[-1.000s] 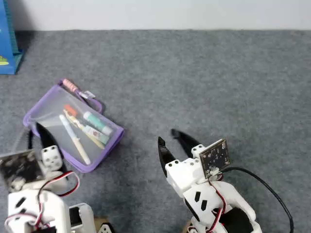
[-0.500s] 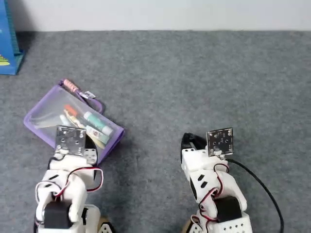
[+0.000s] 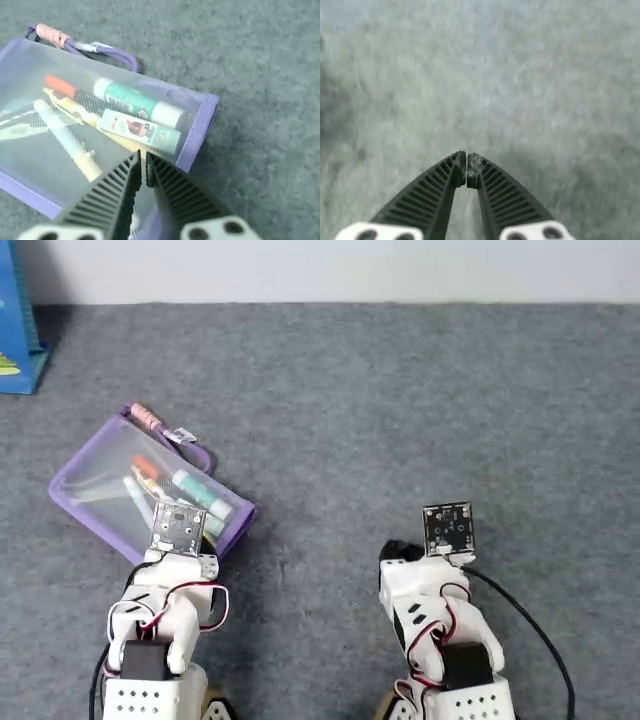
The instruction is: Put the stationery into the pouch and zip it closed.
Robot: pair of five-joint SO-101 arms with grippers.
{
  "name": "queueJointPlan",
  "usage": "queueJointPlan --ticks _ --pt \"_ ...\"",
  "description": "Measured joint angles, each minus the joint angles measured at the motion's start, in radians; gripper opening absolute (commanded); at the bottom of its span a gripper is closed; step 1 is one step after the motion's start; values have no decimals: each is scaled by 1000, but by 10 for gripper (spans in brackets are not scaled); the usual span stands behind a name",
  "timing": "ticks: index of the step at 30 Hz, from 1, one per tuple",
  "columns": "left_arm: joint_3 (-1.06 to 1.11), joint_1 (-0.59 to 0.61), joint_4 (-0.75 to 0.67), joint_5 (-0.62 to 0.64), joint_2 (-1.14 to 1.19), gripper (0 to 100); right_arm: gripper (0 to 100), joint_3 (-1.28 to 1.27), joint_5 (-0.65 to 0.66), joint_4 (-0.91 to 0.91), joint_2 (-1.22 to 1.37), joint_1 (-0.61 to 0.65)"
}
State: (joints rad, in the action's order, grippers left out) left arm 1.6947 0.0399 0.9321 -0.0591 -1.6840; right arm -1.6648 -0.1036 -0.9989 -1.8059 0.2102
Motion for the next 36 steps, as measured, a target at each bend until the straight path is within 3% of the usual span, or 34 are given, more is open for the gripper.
queueJointPlan --ticks 17,22,27,36 --pt "0 2 63 -3 0 14 12 0 0 -233 0 0" --pt "0 2 175 -3 0 14 12 0 0 -296 0 0" --pt "0 2 195 -3 0 14 12 0 0 -305 0 0" --pt "0 112 195 -2 0 14 11 0 0 -305 0 0"
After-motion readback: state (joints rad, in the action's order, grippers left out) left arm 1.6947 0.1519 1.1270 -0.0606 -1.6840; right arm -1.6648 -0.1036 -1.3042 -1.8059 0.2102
